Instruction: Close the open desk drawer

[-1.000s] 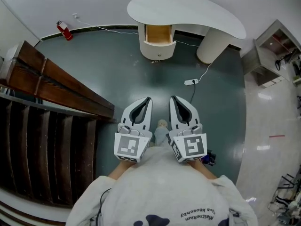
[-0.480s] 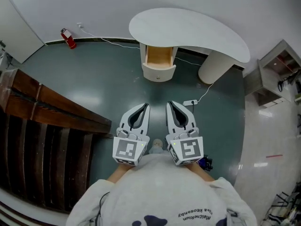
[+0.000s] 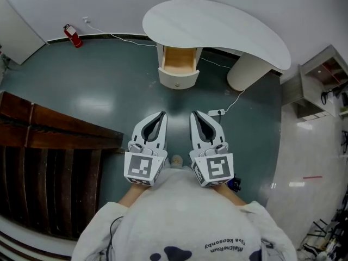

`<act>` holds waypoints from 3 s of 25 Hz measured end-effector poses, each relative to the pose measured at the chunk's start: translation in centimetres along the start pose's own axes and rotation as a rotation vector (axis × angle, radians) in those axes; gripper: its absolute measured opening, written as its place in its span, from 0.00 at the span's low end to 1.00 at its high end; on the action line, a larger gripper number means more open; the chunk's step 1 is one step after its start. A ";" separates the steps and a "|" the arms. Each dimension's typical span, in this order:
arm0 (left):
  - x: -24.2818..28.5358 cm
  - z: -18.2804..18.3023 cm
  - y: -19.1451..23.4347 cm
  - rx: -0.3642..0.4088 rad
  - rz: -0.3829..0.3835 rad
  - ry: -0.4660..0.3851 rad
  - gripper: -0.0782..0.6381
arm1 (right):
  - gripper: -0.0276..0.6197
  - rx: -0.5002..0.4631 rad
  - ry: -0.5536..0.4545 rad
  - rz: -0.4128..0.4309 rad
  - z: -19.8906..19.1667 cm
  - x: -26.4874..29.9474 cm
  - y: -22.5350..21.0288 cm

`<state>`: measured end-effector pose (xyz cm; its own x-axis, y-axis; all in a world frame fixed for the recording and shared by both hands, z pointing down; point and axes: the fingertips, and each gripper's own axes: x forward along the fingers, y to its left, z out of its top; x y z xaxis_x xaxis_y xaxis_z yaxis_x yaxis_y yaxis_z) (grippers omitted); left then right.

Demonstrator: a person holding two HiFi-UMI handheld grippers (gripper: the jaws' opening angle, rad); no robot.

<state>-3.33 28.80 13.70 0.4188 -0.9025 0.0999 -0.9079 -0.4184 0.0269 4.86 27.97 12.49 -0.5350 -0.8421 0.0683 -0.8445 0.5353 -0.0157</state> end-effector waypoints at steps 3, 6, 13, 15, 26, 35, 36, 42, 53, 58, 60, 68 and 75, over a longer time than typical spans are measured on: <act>1.5 0.0 1.0 0.006 -0.018 -0.002 0.12 | 0.07 -0.005 -0.002 -0.014 0.0 1.5 -0.5; 3.3 -0.1 2.4 0.001 -0.038 0.001 0.12 | 0.07 -0.010 -0.003 -0.035 0.1 3.6 -1.2; 8.1 0.9 6.3 0.002 -0.094 -0.002 0.12 | 0.07 -0.010 -0.010 -0.097 1.0 9.1 -3.2; 9.6 1.5 7.3 0.008 -0.118 -0.007 0.12 | 0.07 -0.011 -0.008 -0.118 1.4 10.7 -3.9; 14.6 0.2 9.5 -0.020 -0.210 0.037 0.12 | 0.07 0.021 0.045 -0.200 -0.1 14.8 -6.5; 19.0 -0.5 10.8 -0.022 -0.189 0.053 0.12 | 0.07 0.018 0.047 -0.169 -0.5 18.5 -9.7; 19.5 -0.4 10.9 -0.017 -0.185 0.050 0.12 | 0.07 0.017 0.047 -0.160 -0.6 19.0 -10.1; 23.1 0.0 11.3 -0.017 -0.127 0.058 0.12 | 0.07 0.005 0.052 -0.090 -0.6 21.6 -12.8; 26.4 -1.2 11.8 -0.027 -0.074 0.099 0.12 | 0.07 0.004 0.092 0.006 -2.4 25.2 -15.8; 27.7 -3.3 12.7 -0.027 -0.124 0.116 0.12 | 0.07 0.040 0.153 0.011 -4.7 26.9 -15.9; 28.3 -4.8 13.2 -0.039 -0.137 0.135 0.12 | 0.07 0.050 0.176 0.002 -6.1 27.4 -16.0; 30.5 -10.9 14.7 -0.029 -0.215 0.199 0.12 | 0.07 0.076 0.272 -0.021 -11.8 29.3 -15.4; 31.7 -16.1 14.0 0.007 -0.278 0.229 0.12 | 0.07 0.074 0.311 -0.073 -16.7 30.0 -16.4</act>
<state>-3.01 -4.03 33.21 0.6343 -0.7082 0.3099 -0.7593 -0.6461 0.0777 3.02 -5.00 31.42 -0.4500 -0.8115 0.3728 -0.8858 0.4586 -0.0709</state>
